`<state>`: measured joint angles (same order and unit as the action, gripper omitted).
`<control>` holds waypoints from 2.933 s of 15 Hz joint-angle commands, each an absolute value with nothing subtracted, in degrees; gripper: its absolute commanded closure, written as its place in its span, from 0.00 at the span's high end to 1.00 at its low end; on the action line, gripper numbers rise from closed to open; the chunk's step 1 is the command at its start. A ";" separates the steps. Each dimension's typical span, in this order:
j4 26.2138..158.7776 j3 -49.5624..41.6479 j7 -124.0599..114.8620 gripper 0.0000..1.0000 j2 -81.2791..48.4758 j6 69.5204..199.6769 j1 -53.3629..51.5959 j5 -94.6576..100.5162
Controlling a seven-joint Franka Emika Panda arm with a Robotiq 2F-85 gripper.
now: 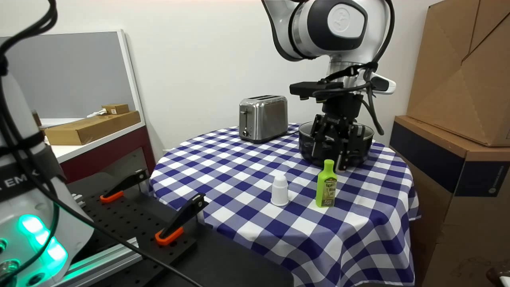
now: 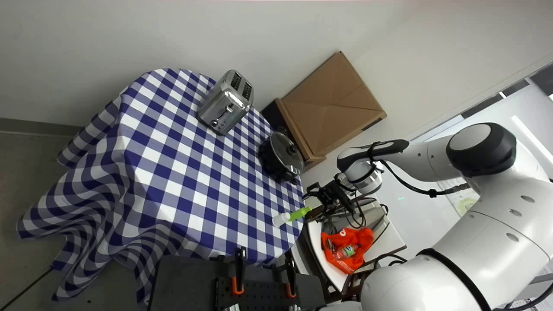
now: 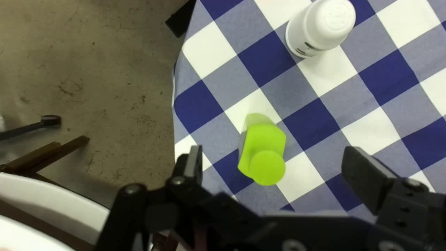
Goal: Move the green bottle to the left
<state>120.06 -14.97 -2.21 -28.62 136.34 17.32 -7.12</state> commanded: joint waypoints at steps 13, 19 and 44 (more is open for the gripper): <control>115.83 -14.28 -4.08 0.08 -33.36 135.19 15.86 -3.72; 115.98 -11.33 -2.89 0.08 -22.73 123.76 14.66 -5.51; 98.80 8.29 -2.82 0.08 -29.06 111.31 -13.31 0.74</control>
